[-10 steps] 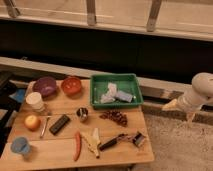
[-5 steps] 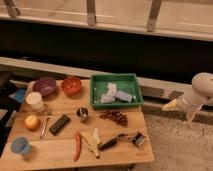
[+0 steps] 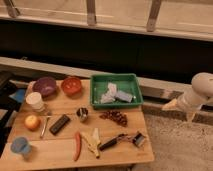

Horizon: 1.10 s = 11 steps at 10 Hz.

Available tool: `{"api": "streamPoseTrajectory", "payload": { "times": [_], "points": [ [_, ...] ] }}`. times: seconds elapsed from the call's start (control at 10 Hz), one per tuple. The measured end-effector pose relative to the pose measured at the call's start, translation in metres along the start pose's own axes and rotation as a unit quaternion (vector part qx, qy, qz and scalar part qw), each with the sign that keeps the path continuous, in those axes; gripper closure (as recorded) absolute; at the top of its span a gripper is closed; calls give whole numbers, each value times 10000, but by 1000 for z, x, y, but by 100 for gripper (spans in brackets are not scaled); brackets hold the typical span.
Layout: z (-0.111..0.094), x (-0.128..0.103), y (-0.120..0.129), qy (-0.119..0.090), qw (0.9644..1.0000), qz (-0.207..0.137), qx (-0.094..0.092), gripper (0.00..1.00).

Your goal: Place grapes in plastic cup

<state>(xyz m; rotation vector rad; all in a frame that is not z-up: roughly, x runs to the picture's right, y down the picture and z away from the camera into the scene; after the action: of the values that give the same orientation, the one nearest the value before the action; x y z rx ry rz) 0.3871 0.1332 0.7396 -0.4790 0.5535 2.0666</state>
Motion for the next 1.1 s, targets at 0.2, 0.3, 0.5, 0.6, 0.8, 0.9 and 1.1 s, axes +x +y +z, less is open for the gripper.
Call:
{"api": "streamPoseTrajectory", "payload": {
  "times": [0.2, 0.3, 0.5, 0.6, 0.8, 0.9, 1.1],
  "points": [
    [-5, -1, 26, -64, 9992, -379, -83, 20],
    [-5, 2, 42, -64, 9983, -565, -123, 20],
    [-2, 15, 90, -15, 9938, -1083, -240, 20],
    [-1, 26, 112, 31, 9900, -1377, -320, 20],
    [-2, 49, 146, 140, 9800, -1915, -514, 20],
    [-3, 52, 150, 152, 9789, -1964, -533, 20],
    [-3, 52, 147, 168, 9793, -1946, -524, 20]
  ]
}}
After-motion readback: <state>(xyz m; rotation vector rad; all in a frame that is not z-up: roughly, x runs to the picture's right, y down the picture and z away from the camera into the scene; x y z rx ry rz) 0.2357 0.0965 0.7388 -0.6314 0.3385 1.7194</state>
